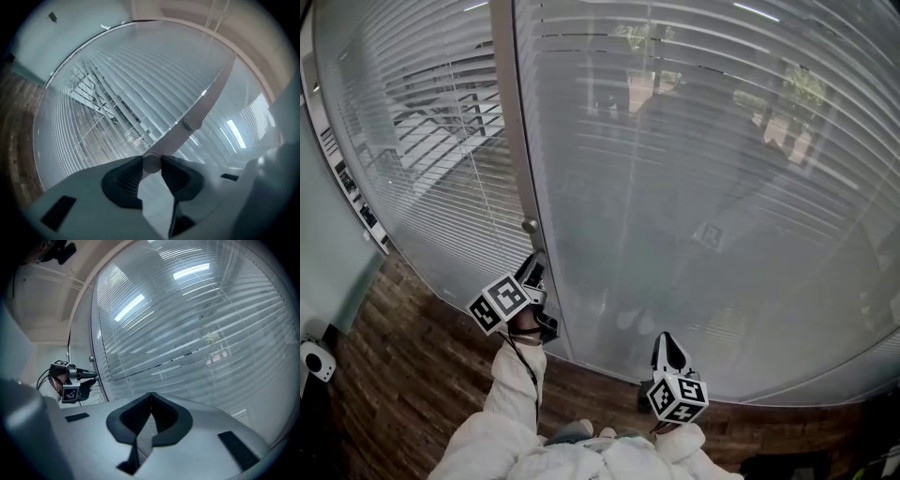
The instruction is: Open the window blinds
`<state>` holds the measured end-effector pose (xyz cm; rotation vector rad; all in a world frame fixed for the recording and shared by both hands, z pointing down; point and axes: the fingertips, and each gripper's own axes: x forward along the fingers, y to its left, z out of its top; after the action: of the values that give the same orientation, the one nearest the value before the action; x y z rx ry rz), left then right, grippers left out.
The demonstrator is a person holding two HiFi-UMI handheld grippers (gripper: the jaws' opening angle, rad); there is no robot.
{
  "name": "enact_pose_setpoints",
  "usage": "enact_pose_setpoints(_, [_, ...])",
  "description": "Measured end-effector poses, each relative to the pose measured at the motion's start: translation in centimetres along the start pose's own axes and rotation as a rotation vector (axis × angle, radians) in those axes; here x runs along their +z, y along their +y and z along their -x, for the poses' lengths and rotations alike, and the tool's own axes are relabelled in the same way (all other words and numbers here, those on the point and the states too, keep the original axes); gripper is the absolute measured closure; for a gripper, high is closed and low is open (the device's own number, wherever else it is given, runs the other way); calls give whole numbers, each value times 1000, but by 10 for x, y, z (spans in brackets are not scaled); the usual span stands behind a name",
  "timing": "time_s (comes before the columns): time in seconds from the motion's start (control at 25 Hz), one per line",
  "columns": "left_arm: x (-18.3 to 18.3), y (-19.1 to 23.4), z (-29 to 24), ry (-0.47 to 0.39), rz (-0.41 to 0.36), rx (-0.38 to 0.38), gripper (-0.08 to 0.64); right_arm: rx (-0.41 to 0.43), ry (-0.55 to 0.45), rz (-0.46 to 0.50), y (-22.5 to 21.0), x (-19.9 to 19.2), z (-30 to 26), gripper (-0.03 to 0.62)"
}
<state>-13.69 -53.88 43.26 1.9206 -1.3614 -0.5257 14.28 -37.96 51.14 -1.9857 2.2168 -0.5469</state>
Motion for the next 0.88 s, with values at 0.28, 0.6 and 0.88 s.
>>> enact_pose_setpoints(0.28, [9, -17, 14, 17, -1084, 167, 413, -5, 4, -7, -3, -2, 2, 578])
enact_pose_setpoints(0.6, [-28, -8, 8, 187, -2311, 224, 367, 11, 7, -21, 4, -5, -2, 578])
enact_pose_setpoints(0.88, [-22, -9, -2, 132, -2395, 280, 387, -9, 10, -36, 1, -9, -1, 578])
